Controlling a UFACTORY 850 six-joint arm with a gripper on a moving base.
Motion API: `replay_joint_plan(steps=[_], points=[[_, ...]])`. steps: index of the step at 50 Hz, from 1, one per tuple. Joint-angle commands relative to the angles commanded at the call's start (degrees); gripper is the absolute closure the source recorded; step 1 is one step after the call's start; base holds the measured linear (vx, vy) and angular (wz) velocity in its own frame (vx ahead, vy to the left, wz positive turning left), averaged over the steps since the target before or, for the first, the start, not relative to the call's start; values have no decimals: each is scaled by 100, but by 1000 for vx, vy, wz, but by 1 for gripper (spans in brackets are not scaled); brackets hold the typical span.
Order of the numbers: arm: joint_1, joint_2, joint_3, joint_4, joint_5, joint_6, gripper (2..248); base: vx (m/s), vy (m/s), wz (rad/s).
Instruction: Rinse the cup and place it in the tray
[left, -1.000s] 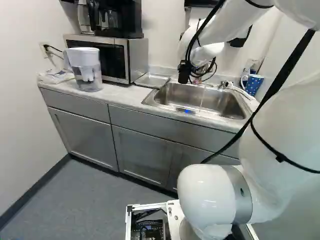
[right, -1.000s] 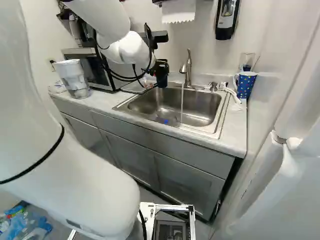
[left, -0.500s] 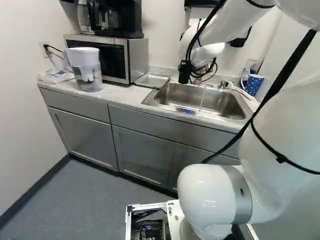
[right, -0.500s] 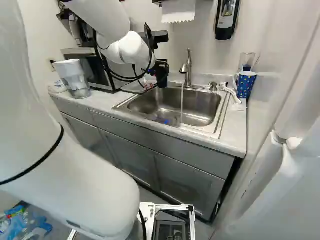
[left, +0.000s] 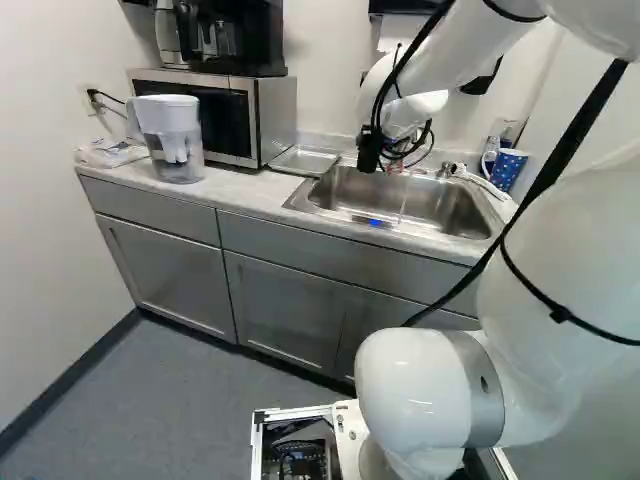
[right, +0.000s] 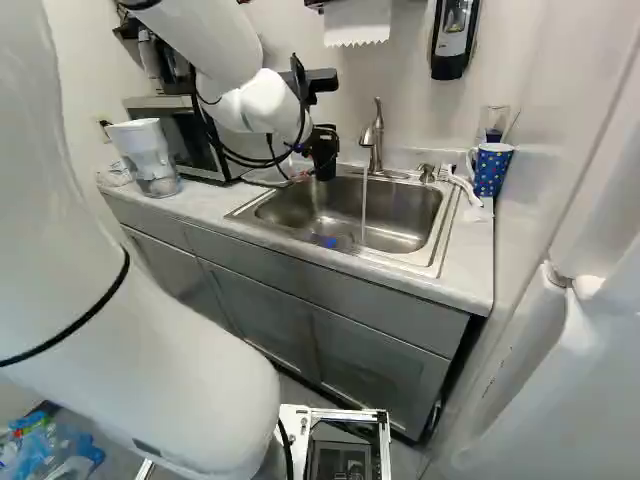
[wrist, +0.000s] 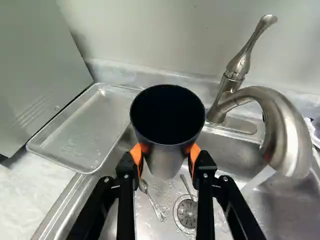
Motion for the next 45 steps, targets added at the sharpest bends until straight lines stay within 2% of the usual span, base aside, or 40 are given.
replay_joint_plan(steps=[30,45], points=[[-189,23,409,0,0,0,137,0,0,0],[-293,191,567,0,0,0,137,0,0,0]])
